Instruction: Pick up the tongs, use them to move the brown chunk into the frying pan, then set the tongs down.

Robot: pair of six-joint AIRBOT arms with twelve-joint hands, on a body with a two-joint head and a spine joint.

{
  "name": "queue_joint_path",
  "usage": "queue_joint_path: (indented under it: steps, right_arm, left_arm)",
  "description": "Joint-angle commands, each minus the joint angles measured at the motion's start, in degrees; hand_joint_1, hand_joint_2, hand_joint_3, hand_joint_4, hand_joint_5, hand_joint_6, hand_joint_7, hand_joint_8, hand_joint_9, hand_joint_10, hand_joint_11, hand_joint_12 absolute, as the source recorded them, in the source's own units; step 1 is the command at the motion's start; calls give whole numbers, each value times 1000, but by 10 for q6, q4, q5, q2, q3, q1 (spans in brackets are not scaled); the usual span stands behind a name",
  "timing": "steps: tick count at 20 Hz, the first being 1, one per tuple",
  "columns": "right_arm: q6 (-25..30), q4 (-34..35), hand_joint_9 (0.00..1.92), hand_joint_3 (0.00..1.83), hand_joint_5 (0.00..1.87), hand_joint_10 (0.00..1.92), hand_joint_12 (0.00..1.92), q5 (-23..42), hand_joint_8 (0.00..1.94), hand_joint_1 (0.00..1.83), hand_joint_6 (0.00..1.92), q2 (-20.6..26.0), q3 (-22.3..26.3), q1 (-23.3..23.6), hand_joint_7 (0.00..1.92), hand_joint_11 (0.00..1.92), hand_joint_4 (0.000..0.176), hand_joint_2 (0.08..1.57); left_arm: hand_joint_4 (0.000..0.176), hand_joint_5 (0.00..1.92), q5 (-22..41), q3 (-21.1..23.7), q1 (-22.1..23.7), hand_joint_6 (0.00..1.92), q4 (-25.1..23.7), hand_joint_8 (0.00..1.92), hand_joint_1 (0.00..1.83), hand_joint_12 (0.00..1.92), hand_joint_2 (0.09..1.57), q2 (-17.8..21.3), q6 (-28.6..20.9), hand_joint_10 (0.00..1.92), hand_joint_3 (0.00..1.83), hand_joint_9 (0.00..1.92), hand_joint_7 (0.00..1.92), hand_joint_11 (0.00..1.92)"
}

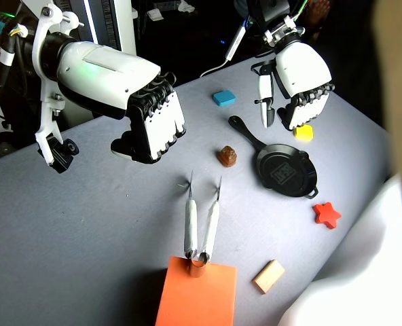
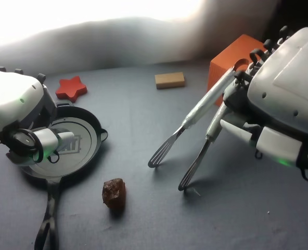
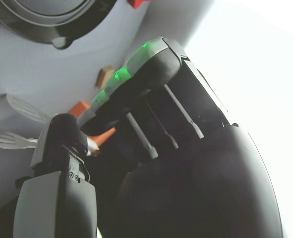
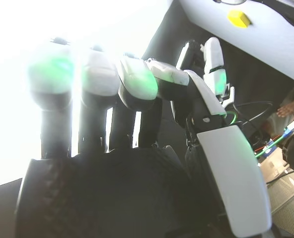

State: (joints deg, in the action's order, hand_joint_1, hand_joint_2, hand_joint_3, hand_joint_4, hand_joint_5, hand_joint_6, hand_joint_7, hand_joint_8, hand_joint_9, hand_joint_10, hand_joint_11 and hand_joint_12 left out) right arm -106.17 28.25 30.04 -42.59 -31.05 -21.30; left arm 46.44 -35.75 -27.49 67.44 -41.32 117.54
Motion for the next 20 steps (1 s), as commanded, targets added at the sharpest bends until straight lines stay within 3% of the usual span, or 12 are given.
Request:
queue_joint_path:
  steps: [1, 3, 5, 7, 10, 11, 12, 15, 20]
  right_arm:
    - [-4, -18, 25, 251, 2, 156, 339, 48, 85, 345, 71, 3, 3, 3, 60, 0, 0, 992]
    - [-4, -18, 52, 35, 12, 41, 157, 48, 3, 349, 9, 3, 3, 5, 77, 0, 0, 1101]
    - [-14, -18, 84, 10, 46, 28, 289, 46, 4, 355, 12, 2, 2, 9, 105, 0, 0, 1106]
    - [-38, -18, 80, 6, 34, 18, 335, 18, 1, 330, 3, -1, -2, 17, 106, 0, 0, 1106]
    - [-43, -18, 80, 0, 10, 13, 300, -29, 0, 531, 0, -14, -25, 39, 87, 0, 0, 1041]
    - [-44, -18, 44, 0, 1, 4, 196, -40, 0, 596, 0, -21, -35, 48, 57, 0, 0, 1020]
    - [-43, -18, 31, 0, 0, 1, 52, -72, 0, 704, 0, -31, -50, 62, 48, 0, 0, 999]
    - [-52, -10, 0, 0, 0, 0, 0, -145, 0, 952, 0, -64, -92, 100, 0, 0, 0, 1003]
    - [-57, -2, 0, 0, 0, 0, 0, -282, 0, 1049, 0, -129, -181, 164, 0, 0, 0, 995]
  left_arm:
    - [10, 0, 49, 0, 4, 59, -34, 54, 167, 230, 1187, 6, 1, 71, 184, 6, 18, 0]
    - [9, 28, 60, 2, 4, 7, -27, 2, 194, 164, 1276, 6, 2, 9, 22, 29, 45, 0]
    - [4, 32, 66, 4, 2, 2, -22, 0, 155, 139, 1291, 6, 4, 2, 7, 8, 28, 0]
    - [11, 5, 66, 6, -1, 1, -22, 0, 55, 117, 1313, 6, 4, 1, 9, 12, 17, 0]
    - [11, 16, 66, 10, -9, 3, -17, 3, 107, 156, 1319, 6, 4, 3, 2, 15, 24, 0]
    - [10, 18, 66, 10, -11, 3, -15, 7, 139, 167, 1314, 6, 4, 7, 0, 29, 43, 0]
    - [11, 14, 66, 11, -14, 0, -14, 8, 146, 169, 1315, 6, 4, 8, 0, 33, 49, 0]
    - [0, 33, 66, 10, -17, 4, -14, 2, 187, 116, 1312, 6, 5, 2, 0, 31, 62, 0]
    - [3, 20, 69, 9, -6, 2, -13, 1, 196, 79, 1312, 6, 10, 3, 0, 19, 42, 0]
